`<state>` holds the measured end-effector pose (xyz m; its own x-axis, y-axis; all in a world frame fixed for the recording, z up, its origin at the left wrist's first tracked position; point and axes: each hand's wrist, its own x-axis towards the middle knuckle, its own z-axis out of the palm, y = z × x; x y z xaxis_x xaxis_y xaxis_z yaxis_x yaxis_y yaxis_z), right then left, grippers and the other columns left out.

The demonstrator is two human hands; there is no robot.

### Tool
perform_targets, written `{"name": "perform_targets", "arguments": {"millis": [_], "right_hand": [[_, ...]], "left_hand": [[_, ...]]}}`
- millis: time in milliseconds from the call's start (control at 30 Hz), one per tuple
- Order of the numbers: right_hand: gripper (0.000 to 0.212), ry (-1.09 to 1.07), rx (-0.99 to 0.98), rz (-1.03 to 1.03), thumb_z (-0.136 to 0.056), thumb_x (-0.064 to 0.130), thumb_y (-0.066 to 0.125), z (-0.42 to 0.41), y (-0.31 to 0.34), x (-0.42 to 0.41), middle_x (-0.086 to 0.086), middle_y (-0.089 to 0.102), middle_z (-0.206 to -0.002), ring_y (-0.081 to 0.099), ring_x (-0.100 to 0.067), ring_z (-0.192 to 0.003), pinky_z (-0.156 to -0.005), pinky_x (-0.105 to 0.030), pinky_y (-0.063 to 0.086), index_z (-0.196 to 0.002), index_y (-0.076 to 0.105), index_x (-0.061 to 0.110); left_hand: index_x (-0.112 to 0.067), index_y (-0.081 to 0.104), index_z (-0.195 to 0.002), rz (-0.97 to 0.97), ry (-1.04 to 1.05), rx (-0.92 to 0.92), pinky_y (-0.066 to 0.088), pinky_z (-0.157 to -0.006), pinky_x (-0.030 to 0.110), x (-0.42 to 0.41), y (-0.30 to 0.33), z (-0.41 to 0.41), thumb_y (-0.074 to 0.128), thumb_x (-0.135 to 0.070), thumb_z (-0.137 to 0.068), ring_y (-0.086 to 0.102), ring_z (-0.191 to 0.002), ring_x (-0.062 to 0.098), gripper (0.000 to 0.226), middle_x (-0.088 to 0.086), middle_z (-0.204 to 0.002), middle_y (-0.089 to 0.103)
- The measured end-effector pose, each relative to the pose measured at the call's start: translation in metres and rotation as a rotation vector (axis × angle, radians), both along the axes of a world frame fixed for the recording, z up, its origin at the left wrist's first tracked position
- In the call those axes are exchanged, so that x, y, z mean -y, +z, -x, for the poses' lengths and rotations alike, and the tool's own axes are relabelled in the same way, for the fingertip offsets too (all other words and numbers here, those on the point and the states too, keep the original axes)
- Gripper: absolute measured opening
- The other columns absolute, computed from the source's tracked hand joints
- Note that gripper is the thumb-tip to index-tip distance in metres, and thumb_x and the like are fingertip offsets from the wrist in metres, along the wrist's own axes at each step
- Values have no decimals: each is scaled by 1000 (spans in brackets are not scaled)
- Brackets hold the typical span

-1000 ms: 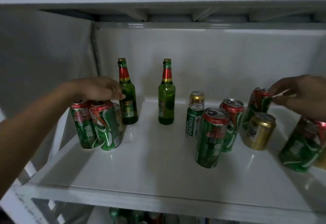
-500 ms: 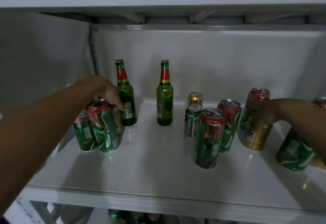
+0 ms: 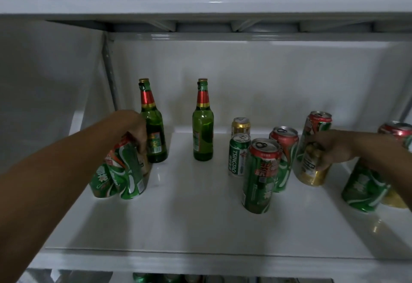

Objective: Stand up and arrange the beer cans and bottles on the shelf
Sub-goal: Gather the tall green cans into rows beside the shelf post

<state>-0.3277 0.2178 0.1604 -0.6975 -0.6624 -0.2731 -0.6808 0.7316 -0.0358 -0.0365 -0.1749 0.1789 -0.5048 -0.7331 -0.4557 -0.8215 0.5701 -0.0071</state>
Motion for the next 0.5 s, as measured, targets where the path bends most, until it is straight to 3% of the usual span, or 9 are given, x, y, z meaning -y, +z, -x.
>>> {"name": "perform_targets", "arguments": {"millis": [100,233,400,500], "right_hand": [[69,70,-63,119,-78,20,87,-5,11,-11,-5,63,-132,61,-25,-119,-102,-39,52,-138,54,20],[57,162,-112,220,-79,25,87,-14,33,-23,0,63,-124,62,-24,-112,-98,-42,52,-127,56,27],[74,165,-94,528,-80,34,87,-33,43,-40,4,62,-128,62,-21,-115,-100,-40,52,-141,45,37],[73,162,-86,723,-79,38,87,-44,44,-50,8,65,-121,65,-14,-108,-90,-31,51,-135,41,43]], "left_hand": [[-9,63,-132,-17,-34,-82,56,-102,53,0,4,-5,97,-19,-68,72,-109,38,74,16,-120,73],[-9,72,-107,49,-121,-196,60,-94,51,-12,14,-12,95,-23,-72,73,-97,34,45,12,-107,75],[-14,78,-107,179,-269,-312,60,-92,44,-36,34,-23,89,-37,-76,72,-98,28,40,7,-105,75],[-21,74,-113,189,-333,-461,58,-95,42,-51,40,-29,89,-31,-75,68,-104,25,42,1,-109,71]]}}
